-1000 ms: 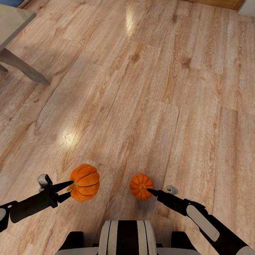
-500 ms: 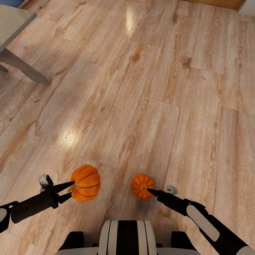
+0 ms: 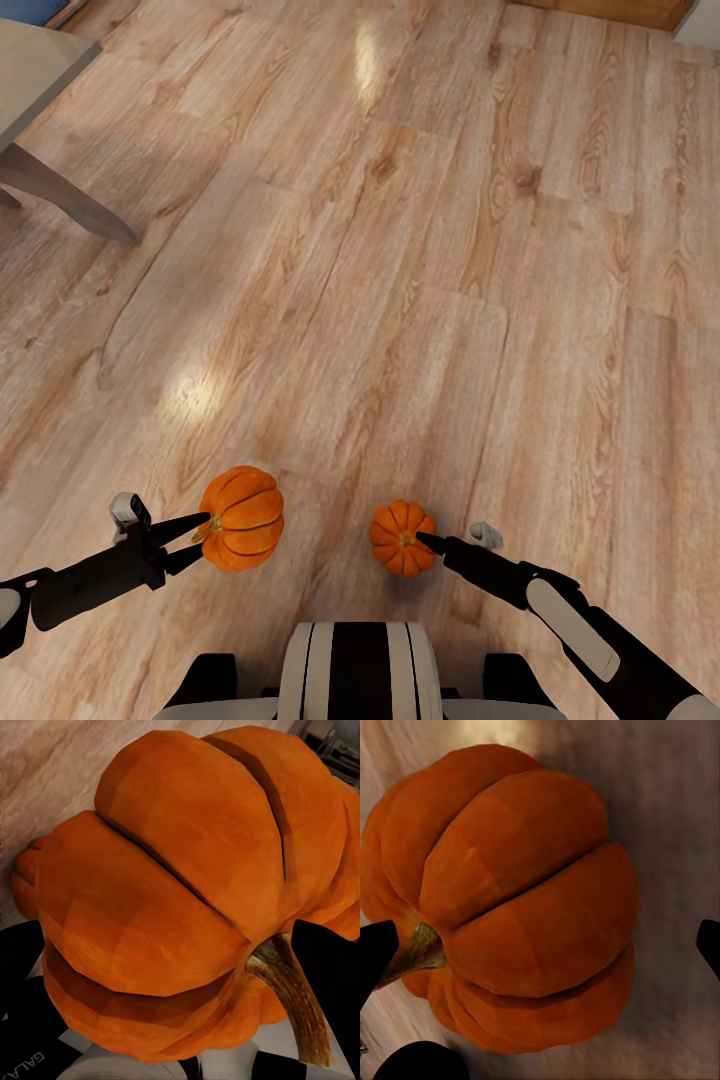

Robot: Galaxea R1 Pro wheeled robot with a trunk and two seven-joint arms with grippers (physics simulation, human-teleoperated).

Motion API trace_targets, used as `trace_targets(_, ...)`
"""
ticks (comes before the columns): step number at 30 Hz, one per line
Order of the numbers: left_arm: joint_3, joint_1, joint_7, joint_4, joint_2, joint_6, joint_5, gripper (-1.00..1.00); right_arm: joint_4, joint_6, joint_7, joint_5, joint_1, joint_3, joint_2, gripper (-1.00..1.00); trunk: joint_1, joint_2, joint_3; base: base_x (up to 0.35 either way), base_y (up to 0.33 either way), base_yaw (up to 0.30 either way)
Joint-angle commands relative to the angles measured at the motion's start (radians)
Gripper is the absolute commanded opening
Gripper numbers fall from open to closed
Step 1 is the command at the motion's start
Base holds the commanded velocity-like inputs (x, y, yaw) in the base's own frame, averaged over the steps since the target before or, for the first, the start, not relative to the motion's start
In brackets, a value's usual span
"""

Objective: Place each of the two pumpkins and all three candles from the living room inside a cabinet in the living room (use any cabinet), then make sure every cabinet is closed, and position the cauldron so it is next to a table in the living room.

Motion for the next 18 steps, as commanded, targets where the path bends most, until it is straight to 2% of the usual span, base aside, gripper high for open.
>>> trace_targets(1, 0.000, 0.000, -0.006, 0.001, 0.000, 0.003, -0.002, -1.00, 0.000, 0.002, 0.001, -0.005, -0.001, 0.002, -0.001, 1.00, 0.000, 0.000, 0.000, 0.022, 0.000, 0.000)
trace_targets(6, 0.000, 0.000, -0.005, 0.001, -0.002, 0.003, -0.002, -1.00, 0.015, 0.002, 0.002, -0.005, -0.001, 0.000, -0.001, 1.00, 0.000, 0.000, 0.000, 0.006, 0.000, 0.000)
trace_targets(15, 0.000, 0.000, -0.006, 0.002, -0.002, 0.003, -0.002, -1.00, 0.024, 0.002, 0.002, -0.005, -0.001, 0.000, -0.002, 1.00, 0.003, -0.002, -0.028, 0.000, 0.000, 0.000)
trace_targets(18, 0.000, 0.000, -0.006, 0.002, -0.001, 0.003, -0.001, -1.00, 0.024, 0.002, 0.002, -0.005, -0.001, 0.001, -0.001, 1.00, 0.003, -0.002, -0.028, 0.000, 0.000, 0.000)
